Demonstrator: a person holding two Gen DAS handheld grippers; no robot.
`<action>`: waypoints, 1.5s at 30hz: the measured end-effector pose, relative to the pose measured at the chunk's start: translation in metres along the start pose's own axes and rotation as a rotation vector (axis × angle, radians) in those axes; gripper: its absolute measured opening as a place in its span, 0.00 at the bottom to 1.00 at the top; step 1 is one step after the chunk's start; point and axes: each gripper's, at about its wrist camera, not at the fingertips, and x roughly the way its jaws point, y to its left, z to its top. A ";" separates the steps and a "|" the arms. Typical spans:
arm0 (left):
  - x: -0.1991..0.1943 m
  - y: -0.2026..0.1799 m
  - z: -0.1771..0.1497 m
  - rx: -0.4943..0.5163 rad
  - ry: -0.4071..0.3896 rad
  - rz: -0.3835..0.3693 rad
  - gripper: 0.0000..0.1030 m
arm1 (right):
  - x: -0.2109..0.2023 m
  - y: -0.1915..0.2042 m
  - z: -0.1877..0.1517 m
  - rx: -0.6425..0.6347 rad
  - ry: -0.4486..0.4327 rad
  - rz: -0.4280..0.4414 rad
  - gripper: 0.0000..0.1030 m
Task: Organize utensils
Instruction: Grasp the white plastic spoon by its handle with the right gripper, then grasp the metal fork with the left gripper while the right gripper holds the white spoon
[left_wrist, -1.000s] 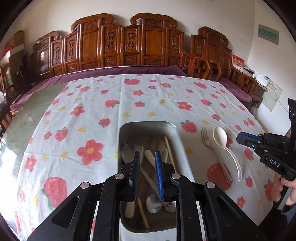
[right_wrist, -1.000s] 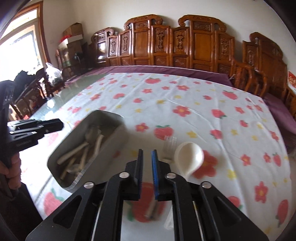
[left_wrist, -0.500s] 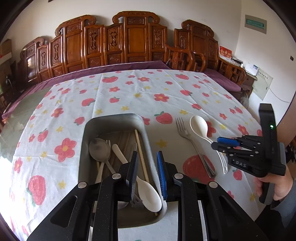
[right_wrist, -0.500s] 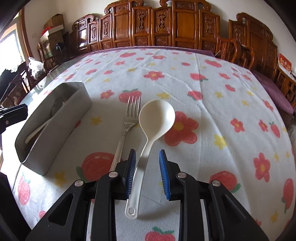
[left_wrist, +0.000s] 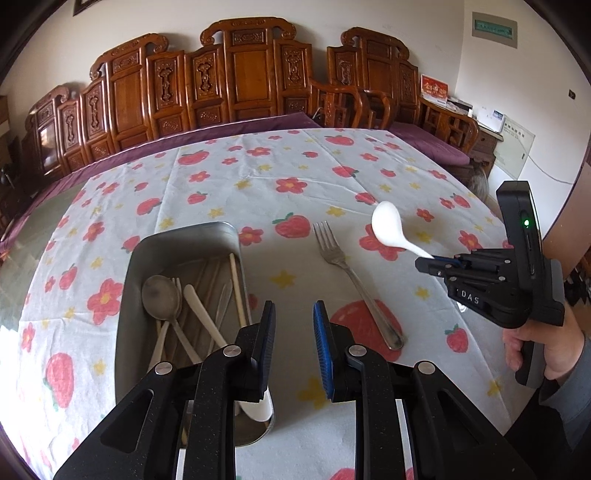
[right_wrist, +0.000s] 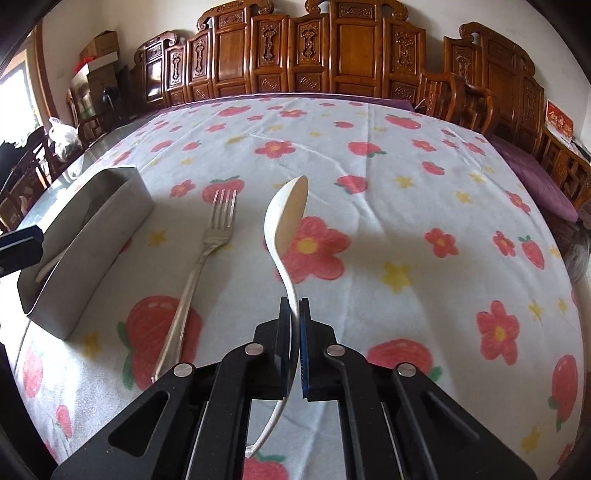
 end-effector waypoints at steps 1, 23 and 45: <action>0.004 -0.004 0.001 0.000 0.004 0.004 0.19 | -0.001 -0.003 0.000 0.002 -0.005 -0.004 0.05; 0.100 -0.052 0.036 -0.010 0.141 -0.044 0.19 | 0.002 -0.045 0.006 0.075 -0.017 0.046 0.05; 0.128 -0.065 0.033 0.003 0.238 0.042 0.10 | -0.005 -0.048 0.007 0.099 -0.033 0.063 0.05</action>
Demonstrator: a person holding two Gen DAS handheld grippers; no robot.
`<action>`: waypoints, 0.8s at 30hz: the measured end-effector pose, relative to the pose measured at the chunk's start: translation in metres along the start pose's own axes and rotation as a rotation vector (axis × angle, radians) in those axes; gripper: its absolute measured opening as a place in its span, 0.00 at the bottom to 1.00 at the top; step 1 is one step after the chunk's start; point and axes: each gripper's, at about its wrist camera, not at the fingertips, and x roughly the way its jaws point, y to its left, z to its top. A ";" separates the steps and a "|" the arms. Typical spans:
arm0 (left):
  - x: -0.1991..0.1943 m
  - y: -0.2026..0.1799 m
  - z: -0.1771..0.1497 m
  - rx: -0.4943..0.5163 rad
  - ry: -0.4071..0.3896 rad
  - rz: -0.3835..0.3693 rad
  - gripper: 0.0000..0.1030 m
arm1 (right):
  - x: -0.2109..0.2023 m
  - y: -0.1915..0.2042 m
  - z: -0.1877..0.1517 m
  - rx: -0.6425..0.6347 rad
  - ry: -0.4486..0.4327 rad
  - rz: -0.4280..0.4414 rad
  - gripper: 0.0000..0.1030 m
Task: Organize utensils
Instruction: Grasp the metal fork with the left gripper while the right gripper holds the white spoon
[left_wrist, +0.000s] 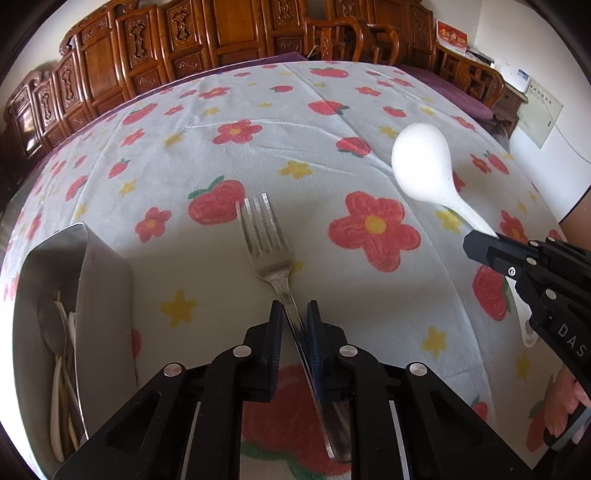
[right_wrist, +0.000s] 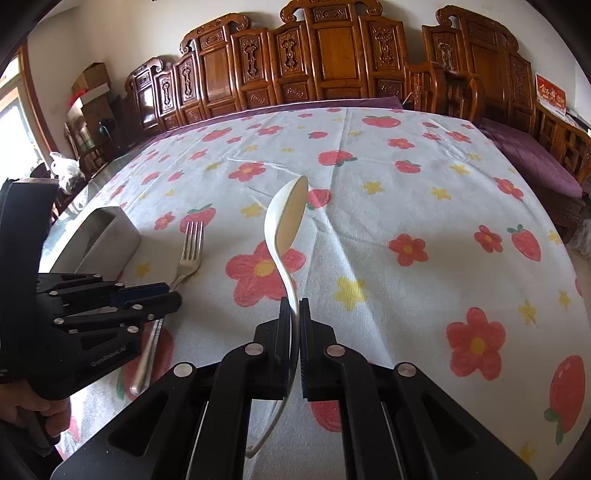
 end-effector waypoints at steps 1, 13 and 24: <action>-0.001 -0.001 -0.001 0.007 0.007 -0.004 0.07 | 0.000 -0.001 -0.001 0.001 0.003 -0.007 0.05; -0.042 -0.001 -0.011 0.055 -0.022 0.002 0.06 | 0.002 0.006 -0.020 -0.012 0.037 -0.068 0.05; -0.111 0.014 -0.014 0.059 -0.133 -0.018 0.06 | -0.041 0.040 -0.020 -0.038 -0.025 -0.052 0.05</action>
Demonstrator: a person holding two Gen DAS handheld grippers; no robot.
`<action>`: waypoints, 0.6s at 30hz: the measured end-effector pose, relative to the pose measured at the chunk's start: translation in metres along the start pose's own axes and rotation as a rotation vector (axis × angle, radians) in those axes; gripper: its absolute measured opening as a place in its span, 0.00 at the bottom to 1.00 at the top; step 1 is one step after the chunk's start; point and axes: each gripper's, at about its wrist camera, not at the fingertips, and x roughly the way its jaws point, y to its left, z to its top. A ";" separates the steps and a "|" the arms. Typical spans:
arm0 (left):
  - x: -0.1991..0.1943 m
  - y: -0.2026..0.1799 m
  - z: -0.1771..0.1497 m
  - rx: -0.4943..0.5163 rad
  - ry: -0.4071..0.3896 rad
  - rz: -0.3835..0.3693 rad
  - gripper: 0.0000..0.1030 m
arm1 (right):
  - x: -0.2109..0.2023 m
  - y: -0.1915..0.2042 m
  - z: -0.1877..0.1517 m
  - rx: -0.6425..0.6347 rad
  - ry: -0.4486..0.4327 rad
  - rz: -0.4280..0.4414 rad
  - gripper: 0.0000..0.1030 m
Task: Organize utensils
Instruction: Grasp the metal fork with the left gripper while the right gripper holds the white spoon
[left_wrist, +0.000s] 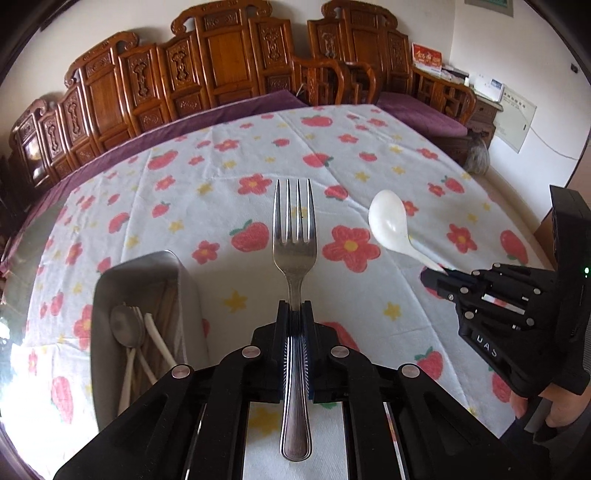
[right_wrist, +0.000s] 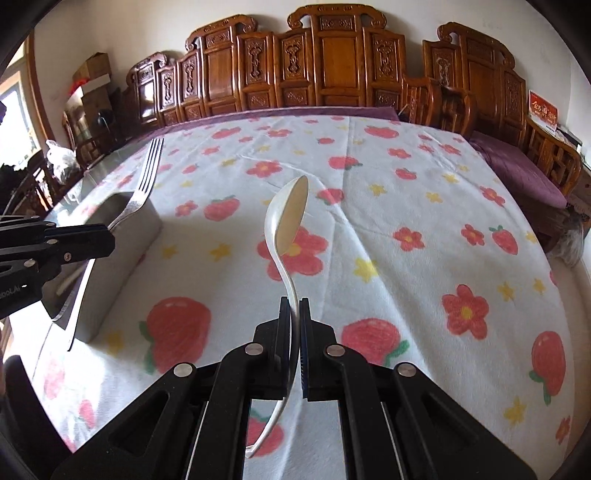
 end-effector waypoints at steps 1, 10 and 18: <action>-0.005 0.002 0.001 -0.001 -0.009 -0.002 0.06 | -0.006 0.003 0.000 0.001 -0.008 0.004 0.05; -0.050 0.013 -0.002 -0.014 -0.094 -0.009 0.06 | -0.059 0.025 0.010 -0.035 -0.073 -0.002 0.05; -0.090 0.029 -0.008 -0.039 -0.161 -0.012 0.06 | -0.098 0.043 0.020 -0.066 -0.121 -0.021 0.05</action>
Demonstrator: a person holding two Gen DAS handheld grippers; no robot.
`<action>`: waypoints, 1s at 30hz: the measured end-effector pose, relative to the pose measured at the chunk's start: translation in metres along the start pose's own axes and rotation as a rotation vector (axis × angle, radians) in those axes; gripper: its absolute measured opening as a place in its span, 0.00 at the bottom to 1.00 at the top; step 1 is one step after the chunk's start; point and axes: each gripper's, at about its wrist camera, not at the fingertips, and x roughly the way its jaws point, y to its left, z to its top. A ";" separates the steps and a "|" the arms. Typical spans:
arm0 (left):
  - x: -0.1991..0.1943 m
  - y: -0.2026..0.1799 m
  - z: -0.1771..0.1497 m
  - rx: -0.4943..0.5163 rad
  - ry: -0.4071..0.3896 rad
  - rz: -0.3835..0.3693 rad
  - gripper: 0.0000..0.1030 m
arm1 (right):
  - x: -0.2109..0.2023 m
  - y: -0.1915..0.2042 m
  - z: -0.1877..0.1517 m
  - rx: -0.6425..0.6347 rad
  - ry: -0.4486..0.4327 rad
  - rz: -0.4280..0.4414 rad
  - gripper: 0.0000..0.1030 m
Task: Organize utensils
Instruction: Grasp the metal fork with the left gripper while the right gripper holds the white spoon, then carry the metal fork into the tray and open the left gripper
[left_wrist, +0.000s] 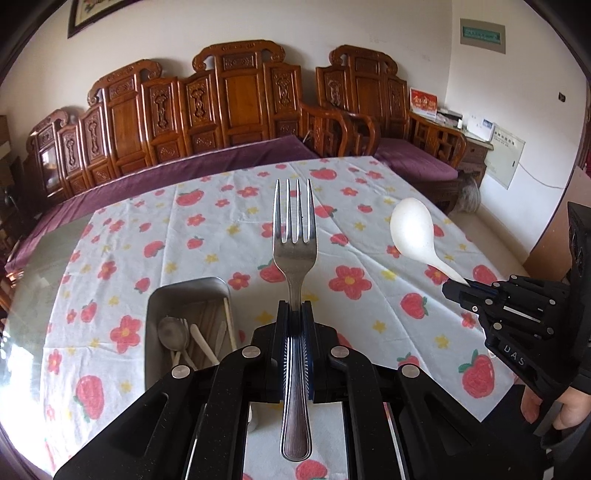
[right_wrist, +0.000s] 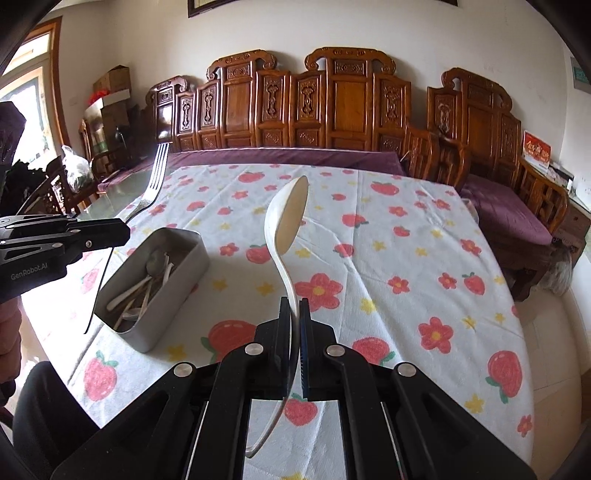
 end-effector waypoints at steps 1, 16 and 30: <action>-0.006 0.002 0.000 -0.002 -0.009 0.002 0.06 | -0.003 0.002 0.001 -0.003 -0.004 -0.001 0.05; -0.023 0.057 -0.003 -0.037 -0.050 0.062 0.06 | -0.008 0.049 0.009 -0.059 -0.026 0.045 0.05; 0.054 0.109 -0.031 -0.122 0.094 0.070 0.06 | 0.046 0.077 0.012 -0.067 0.054 0.112 0.05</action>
